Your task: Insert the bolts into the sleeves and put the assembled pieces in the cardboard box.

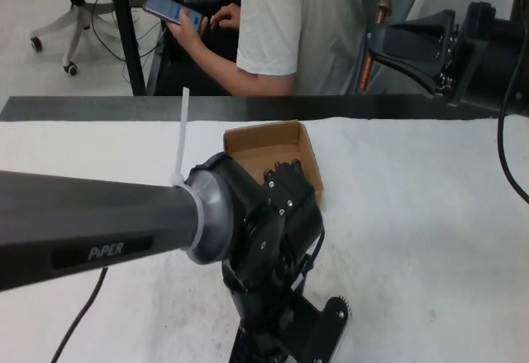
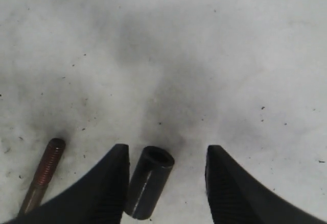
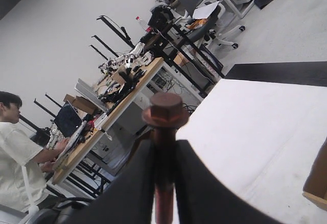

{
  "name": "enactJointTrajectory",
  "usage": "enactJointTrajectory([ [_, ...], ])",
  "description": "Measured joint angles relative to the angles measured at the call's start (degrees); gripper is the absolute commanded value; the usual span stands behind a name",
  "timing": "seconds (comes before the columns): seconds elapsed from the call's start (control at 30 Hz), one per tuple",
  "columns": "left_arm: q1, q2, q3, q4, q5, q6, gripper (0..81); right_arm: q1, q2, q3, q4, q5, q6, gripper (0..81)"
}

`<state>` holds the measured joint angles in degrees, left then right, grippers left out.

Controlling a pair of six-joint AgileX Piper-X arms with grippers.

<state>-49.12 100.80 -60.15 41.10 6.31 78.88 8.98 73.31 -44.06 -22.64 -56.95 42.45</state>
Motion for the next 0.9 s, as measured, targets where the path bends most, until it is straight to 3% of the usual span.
enactJointTrajectory([
  [0.17,0.3,0.0,-0.2,-3.0,-7.1,-8.7,43.8,0.0,0.0,0.0,0.0,0.0,0.0,0.8],
  [0.27,2.0,-0.5,-1.6,-3.4,-12.4,-23.2,43.5,0.0,0.0,0.0,0.0,0.0,0.0,0.8],
  [0.37,3.2,-2.4,-4.1,-2.4,-9.6,-37.6,43.5,0.0,0.0,0.0,0.0,0.0,0.0,0.8],
  [0.5,3.6,-6.6,-5.7,-2.6,-5.5,-43.4,43.6,0.0,0.0,0.0,0.0,0.0,0.0,0.8],
  [0.6,4.2,-8.9,-6.3,-4.8,-6.3,-51.6,43.6,-0.1,0.0,0.0,0.0,0.0,0.0,0.8],
  [0.8,8.4,-7.8,-6.6,-6.7,-5.8,-64.1,43.6,-1.3,0.0,0.0,0.0,0.0,0.0,0.8],
  [0.9,10.1,-5.9,-6.7,-4.8,-4.7,-65.1,43.6,-1.5,0.0,0.0,0.0,0.0,0.1,0.8],
])
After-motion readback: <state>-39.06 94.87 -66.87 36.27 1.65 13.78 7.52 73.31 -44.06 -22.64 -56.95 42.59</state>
